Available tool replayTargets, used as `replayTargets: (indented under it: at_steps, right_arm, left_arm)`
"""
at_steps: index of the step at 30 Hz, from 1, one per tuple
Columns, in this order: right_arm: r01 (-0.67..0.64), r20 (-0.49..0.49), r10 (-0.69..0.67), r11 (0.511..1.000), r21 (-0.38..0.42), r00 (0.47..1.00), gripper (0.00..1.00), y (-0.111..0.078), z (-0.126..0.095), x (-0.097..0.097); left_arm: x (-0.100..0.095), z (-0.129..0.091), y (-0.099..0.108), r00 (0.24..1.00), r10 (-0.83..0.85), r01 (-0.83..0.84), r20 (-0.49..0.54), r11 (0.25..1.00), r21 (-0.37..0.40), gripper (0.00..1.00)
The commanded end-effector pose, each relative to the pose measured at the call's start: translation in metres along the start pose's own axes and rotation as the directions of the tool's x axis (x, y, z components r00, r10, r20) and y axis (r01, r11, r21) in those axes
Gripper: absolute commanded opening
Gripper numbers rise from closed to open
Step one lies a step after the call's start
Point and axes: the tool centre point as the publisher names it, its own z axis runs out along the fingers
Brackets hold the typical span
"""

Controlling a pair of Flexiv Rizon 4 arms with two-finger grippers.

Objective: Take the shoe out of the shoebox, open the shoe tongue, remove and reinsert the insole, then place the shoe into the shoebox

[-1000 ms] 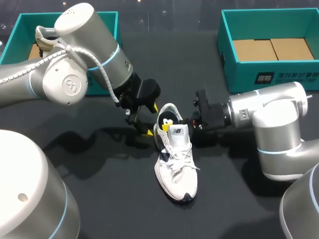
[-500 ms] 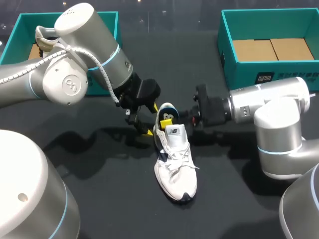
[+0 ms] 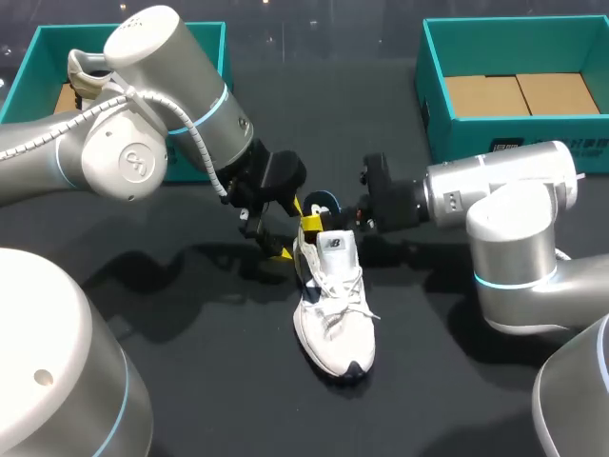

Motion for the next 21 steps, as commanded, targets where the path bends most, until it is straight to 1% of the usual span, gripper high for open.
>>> replayTargets:
  at_steps: [1, 4, 8, 14, 17, 21]
  right_arm:
    - [-0.045, 0.024, 0.044, 0.998, 0.042, 0.999, 0.00, -0.005, -0.021, -0.005]
    - [-0.088, 0.048, 0.086, 0.995, 0.049, 0.995, 0.00, -0.016, -0.020, -0.002]
    - [-0.110, 0.045, 0.107, 0.992, 0.055, 0.993, 0.00, -0.027, -0.016, 0.006]
    - [-0.086, -0.001, 0.087, 0.993, 0.083, 0.996, 0.00, -0.037, 0.000, 0.018]
    - [-0.067, -0.045, 0.072, 0.993, 0.101, 0.996, 0.00, -0.042, 0.009, 0.023]
    - [-0.030, -0.074, 0.037, 0.995, 0.094, 0.997, 0.00, -0.039, 0.017, 0.028]
  left_arm:
    - [0.000, 0.000, 0.000, 1.000, 0.001, -0.001, 0.000, 1.000, -0.001, 1.00]
    - [0.000, 0.000, 0.000, 1.000, 0.001, -0.001, 0.000, 1.000, -0.001, 1.00]
    - [0.000, 0.000, 0.000, 1.000, 0.001, -0.001, 0.000, 1.000, -0.001, 1.00]
    - [0.000, 0.000, 0.000, 1.000, 0.001, -0.001, 0.000, 1.000, -0.001, 1.00]
    - [0.000, 0.000, 0.000, 1.000, 0.001, -0.001, 0.000, 1.000, -0.001, 1.00]
    - [0.000, 0.000, 0.000, 1.000, 0.001, -0.001, 0.000, 1.000, -0.001, 1.00]
